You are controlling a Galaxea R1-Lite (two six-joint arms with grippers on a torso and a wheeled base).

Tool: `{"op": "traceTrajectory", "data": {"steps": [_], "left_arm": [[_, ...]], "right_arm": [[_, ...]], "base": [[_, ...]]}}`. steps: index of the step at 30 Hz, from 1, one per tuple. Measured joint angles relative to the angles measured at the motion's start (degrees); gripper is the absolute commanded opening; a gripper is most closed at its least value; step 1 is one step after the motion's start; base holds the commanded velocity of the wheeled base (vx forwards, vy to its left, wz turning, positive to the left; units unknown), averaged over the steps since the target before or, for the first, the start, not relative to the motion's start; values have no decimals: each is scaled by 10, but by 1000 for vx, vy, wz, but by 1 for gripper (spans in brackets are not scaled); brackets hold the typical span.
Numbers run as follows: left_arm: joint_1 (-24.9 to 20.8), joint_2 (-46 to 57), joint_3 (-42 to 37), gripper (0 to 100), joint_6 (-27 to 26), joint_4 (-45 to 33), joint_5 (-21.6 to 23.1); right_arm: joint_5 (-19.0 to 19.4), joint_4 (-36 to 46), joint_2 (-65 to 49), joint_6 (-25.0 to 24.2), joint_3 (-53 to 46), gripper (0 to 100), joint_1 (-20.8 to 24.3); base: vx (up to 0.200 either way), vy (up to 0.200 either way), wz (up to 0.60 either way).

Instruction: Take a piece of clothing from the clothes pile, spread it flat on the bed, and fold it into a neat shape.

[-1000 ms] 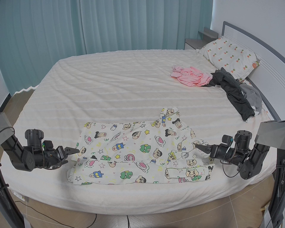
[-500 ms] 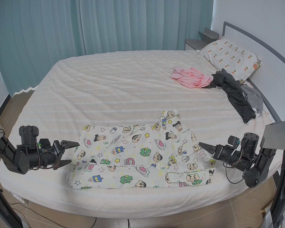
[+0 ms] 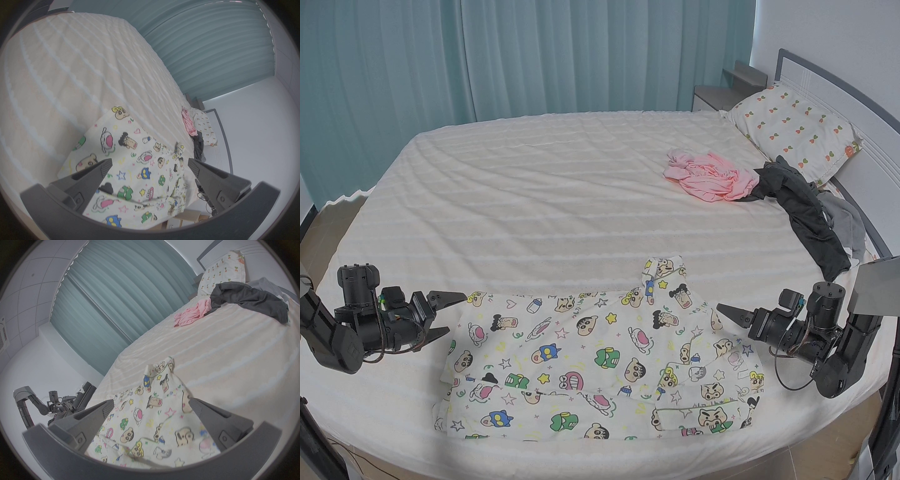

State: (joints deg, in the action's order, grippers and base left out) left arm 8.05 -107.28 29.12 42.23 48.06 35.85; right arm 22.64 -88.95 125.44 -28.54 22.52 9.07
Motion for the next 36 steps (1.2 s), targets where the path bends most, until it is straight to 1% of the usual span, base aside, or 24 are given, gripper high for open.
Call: {"op": "traceTrajectory", "data": {"steps": [5, 8, 12, 15, 16, 19, 24, 26, 30, 31, 33, 36], "left_arm": [[1, -14, -10, 100, -8, 39, -13], [0, -30, -9, 100, -39, 66, -31], [0, -55, 6, 100, -119, 72, -49], [0, -77, 24, 100, -199, 70, -61], [0, -85, 32, 100, -218, 66, -66], [-6, -109, 68, 100, -257, 35, -84], [-17, -142, 137, 100, -318, -58, -104], [-20, -154, 166, 100, -334, -86, -114], [-28, -176, 211, 100, -355, -118, -141], [-31, -183, 221, 100, -366, -123, -155], [-34, -192, 232, 100, -384, -137, -167], [-38, -203, 241, 100, -399, -157, -174]], "right_arm": [[0, 0, 0, 0, -3, 100, 2], [0, 0, 0, 0, -5, 100, 5], [0, 0, 0, 0, -8, 100, 10], [0, 0, 0, 0, -10, 100, 14], [0, 0, 0, 0, -10, 100, 15], [0, 0, 0, 0, -11, 100, 17], [0, 0, 1, 1, -15, 100, 20], [0, 0, 2, 2, -16, 100, 21], [0, 0, 3, 3, -19, 100, 23], [0, 0, 4, 3, -19, 100, 23], [0, 0, 4, 3, -19, 100, 24], [0, 0, 5, 3, -19, 100, 26]], "base": [[0, 0, 0], [0, 0, 0], [0, 0, 0], [0, 0, 0], [0, 0, 0], [0, 0, 0], [0, 0, 0], [0, 0, 0], [0, 0, 0], [0, 0, 0], [0, 0, 0], [0, 0, 0]]}}
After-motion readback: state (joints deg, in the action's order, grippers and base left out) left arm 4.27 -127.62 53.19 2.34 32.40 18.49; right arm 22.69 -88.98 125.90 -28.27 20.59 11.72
